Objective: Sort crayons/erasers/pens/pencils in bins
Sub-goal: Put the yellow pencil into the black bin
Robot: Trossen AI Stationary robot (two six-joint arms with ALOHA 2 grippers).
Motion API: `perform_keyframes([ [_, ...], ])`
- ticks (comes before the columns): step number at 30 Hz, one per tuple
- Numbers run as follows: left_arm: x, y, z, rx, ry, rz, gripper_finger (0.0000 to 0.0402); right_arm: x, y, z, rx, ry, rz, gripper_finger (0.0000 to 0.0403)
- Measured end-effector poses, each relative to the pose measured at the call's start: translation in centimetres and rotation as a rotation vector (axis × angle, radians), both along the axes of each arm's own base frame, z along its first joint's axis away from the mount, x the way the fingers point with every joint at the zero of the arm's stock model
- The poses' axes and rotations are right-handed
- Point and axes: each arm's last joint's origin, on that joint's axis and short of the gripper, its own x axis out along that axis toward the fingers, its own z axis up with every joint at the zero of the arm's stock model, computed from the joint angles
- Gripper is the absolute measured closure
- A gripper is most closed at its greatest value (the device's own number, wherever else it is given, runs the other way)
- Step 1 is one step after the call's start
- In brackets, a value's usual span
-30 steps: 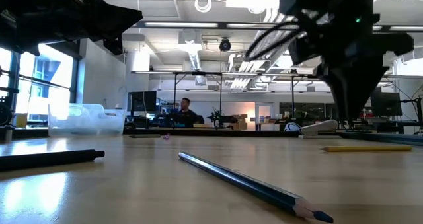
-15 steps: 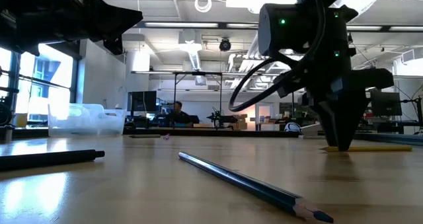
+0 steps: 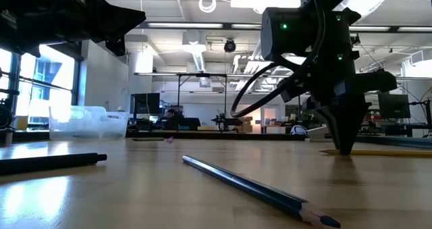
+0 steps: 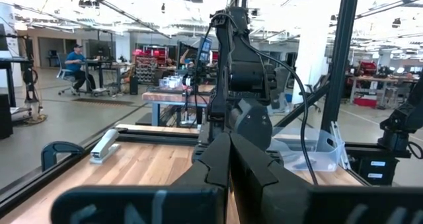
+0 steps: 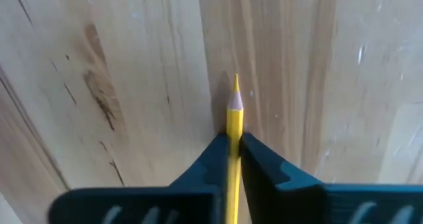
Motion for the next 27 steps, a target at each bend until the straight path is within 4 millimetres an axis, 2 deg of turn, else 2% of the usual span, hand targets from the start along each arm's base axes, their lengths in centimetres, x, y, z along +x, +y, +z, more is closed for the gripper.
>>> perform_keyframes([
  [2,0.0,0.0,0.0,-0.011,-0.001,0.001,0.0401,0.0,-0.1,0.0,0.007,0.0,-0.014,0.0396],
  [7,0.0,0.2,0.0,-0.062,-0.01,0.047,0.0401,-0.1,-0.6,1.1,0.026,-0.055,-0.067,0.0387],
  [11,0.0,0.3,0.0,-0.08,-0.014,0.061,0.0401,-0.2,-0.6,3.9,0.027,-0.187,-0.086,0.0394],
  [15,-0.1,0.5,0.0,-0.106,-0.019,0.069,0.0401,-0.3,-0.8,6.8,-0.005,-0.371,-0.133,0.04],
  [20,-0.1,0.8,-0.1,-0.156,-0.019,0.04,0.0401,0.8,-0.8,9.8,-0.022,-0.669,-0.178,0.04],
  [27,-0.1,0.8,-0.1,-0.192,-0.019,-0.02,0.0391,3.7,-0.4,11.8,-0.036,-1.037,-0.193,0.04],
])
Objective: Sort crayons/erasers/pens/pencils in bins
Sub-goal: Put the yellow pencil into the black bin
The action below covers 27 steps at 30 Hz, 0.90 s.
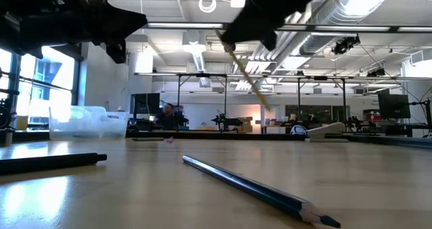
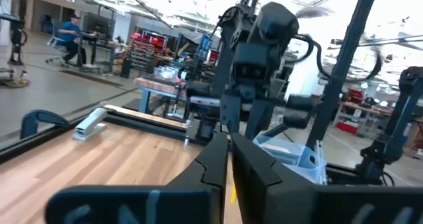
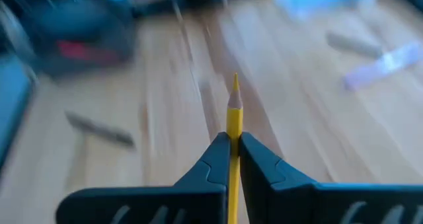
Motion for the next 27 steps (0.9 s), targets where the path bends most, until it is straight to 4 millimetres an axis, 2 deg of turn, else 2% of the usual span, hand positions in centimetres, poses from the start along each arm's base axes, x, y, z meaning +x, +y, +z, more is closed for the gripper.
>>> perform_keyframes([
  [6,0.5,-0.5,0.3,0.0,0.014,-0.045,0.0343,2.3,0.2,1.1,-0.003,-0.28,0.016,0.04],
  [11,2.1,-1.4,0.7,0.026,0.09,-0.073,0.0292,3.3,0.3,1.8,-0.041,-0.449,0.034,0.04],
  [15,3.7,-2.1,1.1,0.065,0.114,-0.109,0.0265,3.4,0.3,2.5,-0.075,-0.52,0.044,0.04],
  [19,5.4,-2.8,1.5,0.092,0.138,-0.113,0.0255,3.4,0.3,3.1,-0.105,-0.579,0.054,0.04],
  [27,8.2,-3.3,1.8,0.131,0.171,-0.127,0.0262,3.4,0.4,3.2,-0.128,-0.596,0.081,0.04],
])
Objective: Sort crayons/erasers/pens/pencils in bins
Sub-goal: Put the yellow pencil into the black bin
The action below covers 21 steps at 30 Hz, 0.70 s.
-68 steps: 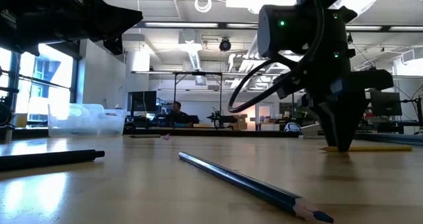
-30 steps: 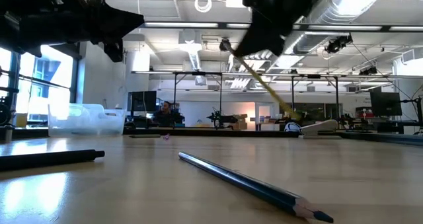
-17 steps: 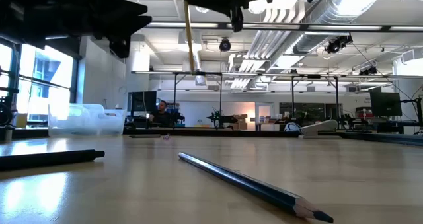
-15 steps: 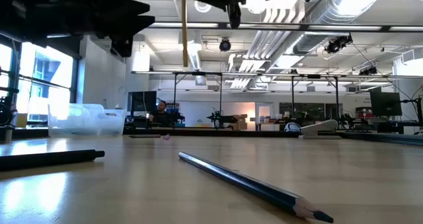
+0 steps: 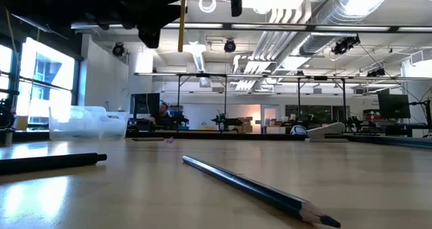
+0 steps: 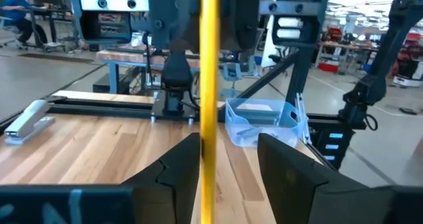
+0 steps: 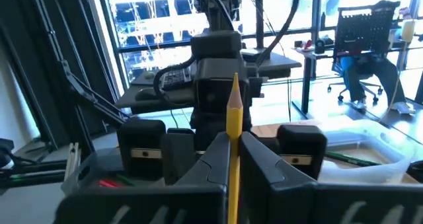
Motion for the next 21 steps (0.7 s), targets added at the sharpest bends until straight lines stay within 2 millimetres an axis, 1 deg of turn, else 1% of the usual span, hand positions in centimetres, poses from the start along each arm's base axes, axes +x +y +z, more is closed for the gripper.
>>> perform_keyframes([
  [3,0.5,0.0,0.4,0.015,-0.011,0.001,0.027,0.0,0.1,0.1,-0.01,-0.008,0.009,0.04],
  [6,0.7,0.0,0.8,0.019,-0.022,0.001,0.029,0.0,0.1,0.1,-0.011,-0.01,0.023,0.04],
  [9,0.9,0.1,1.2,0.046,-0.036,0.011,0.0325,0.0,0.1,0.2,-0.021,-0.019,0.024,0.04],
  [13,1.0,0.1,1.4,0.051,-0.042,0.017,0.0381,0.0,0.1,0.2,-0.035,-0.021,0.029,0.04],
  [15,1.0,0.1,1.4,0.046,-0.047,0.019,0.0392,0.0,0.1,0.2,-0.036,-0.021,0.031,0.0395],
  [18,1.0,0.1,1.4,0.028,-0.05,0.033,0.0391,-0.1,0.2,0.3,-0.044,-0.01,0.049,0.0368],
  [21,1.0,0.2,1.4,0.016,-0.051,0.058,0.0396,-0.5,0.2,0.4,-0.051,0.028,0.068,0.0323],
])
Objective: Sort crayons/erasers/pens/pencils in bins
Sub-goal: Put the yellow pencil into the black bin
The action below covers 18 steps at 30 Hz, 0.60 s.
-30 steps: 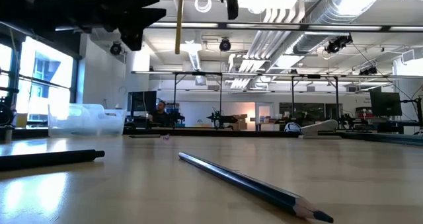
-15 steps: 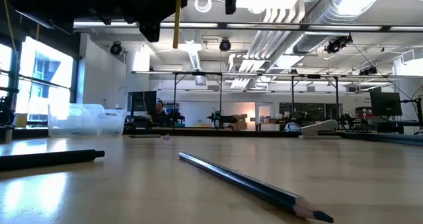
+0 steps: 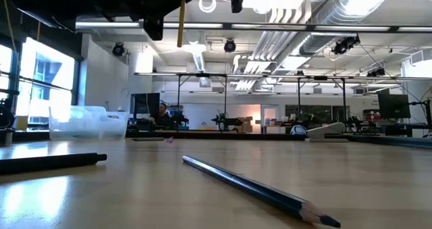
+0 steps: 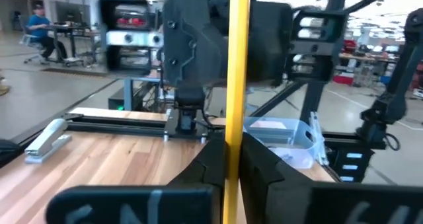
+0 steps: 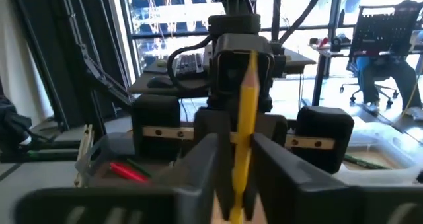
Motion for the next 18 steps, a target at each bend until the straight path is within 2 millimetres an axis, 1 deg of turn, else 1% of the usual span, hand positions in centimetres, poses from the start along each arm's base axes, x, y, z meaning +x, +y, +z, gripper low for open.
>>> perform_keyframes([
  [3,-0.1,0.1,0.0,-0.004,0.005,0.028,0.0397,-1.0,-0.1,1.3,-0.008,-0.003,0.002,0.0274],
  [5,-0.3,0.1,0.2,-0.012,0.017,0.035,0.0398,-2.0,0.0,2.3,-0.039,0.013,0.007,0.0249],
  [7,-0.4,0.2,0.3,-0.017,0.069,0.061,0.0398,-3.4,0.0,3.3,-0.072,0.053,0.004,0.0233],
  [9,-0.5,0.1,0.9,-0.024,0.142,0.079,0.0399,-5.2,-0.1,4.2,-0.127,0.109,-0.043,0.023],
  [11,-0.6,-0.3,2.0,-0.039,0.21,0.088,0.0399,-6.9,-0.1,4.6,-0.183,0.199,-0.111,0.0242],
  [14,-1.0,-1.4,3.5,-0.078,0.362,0.072,0.04,-8.6,-0.2,4.1,-0.229,0.346,-0.199,0.0283],
  [16,-1.3,-2.3,4.4,-0.128,0.478,0.066,0.04,-9.0,-0.2,3.6,-0.228,0.405,-0.228,0.032],
  [18,-1.8,-3.4,5.2,-0.18,0.592,0.061,0.04,-8.9,-0.1,2.9,-0.235,0.442,-0.232,0.036],
])
